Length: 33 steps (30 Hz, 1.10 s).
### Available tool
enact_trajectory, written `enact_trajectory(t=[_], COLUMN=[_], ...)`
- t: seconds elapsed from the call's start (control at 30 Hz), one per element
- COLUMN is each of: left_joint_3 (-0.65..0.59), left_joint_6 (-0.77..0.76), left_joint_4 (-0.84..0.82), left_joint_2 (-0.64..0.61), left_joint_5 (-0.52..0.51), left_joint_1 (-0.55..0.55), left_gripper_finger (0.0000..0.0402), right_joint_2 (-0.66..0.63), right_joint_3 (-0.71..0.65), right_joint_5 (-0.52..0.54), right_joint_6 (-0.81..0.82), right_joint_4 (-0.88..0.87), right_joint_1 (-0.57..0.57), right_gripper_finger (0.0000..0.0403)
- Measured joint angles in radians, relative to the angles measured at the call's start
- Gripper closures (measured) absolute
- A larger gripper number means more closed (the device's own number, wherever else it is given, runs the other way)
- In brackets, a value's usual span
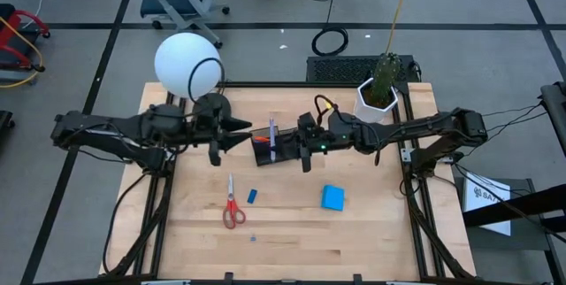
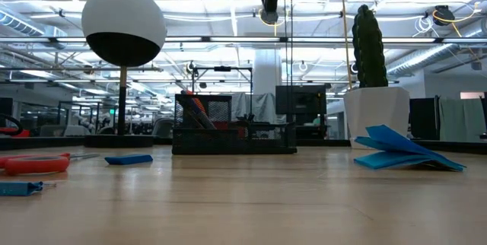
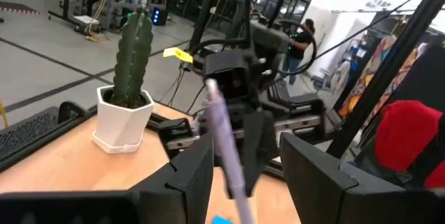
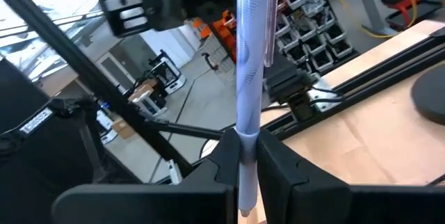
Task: Pick and place office supplies into organizer
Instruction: Put the purple pen into the black desk organizer
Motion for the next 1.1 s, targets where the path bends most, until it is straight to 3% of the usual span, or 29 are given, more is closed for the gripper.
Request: enact_trajectory(t=[0.27,0.43,1.1], left_joint_3=[0.000,0.000,0.000], left_joint_6=[-0.065,-0.093,-0.193], left_joint_4=[0.006,0.126,0.350], left_joint_2=[0.066,0.112,0.264], left_joint_5=[0.080,0.162,0.235], left_joint_1=[0.049,0.074,0.091], left_gripper_finger=[0.0231,0.0231,0.0232], right_joint_2=[0.000,0.000,0.001], right_joint_3=[0.000,0.000,0.002], right_joint_5=[0.000,0.000,0.000], right_joint_6=[-0.012,-0.013,-0.042], right_joint_4=[0.000,0.000,0.000], right_joint_1=[0.017,0.017,0.017], right_gripper_finger=[0.0384,0.0382,0.0384])
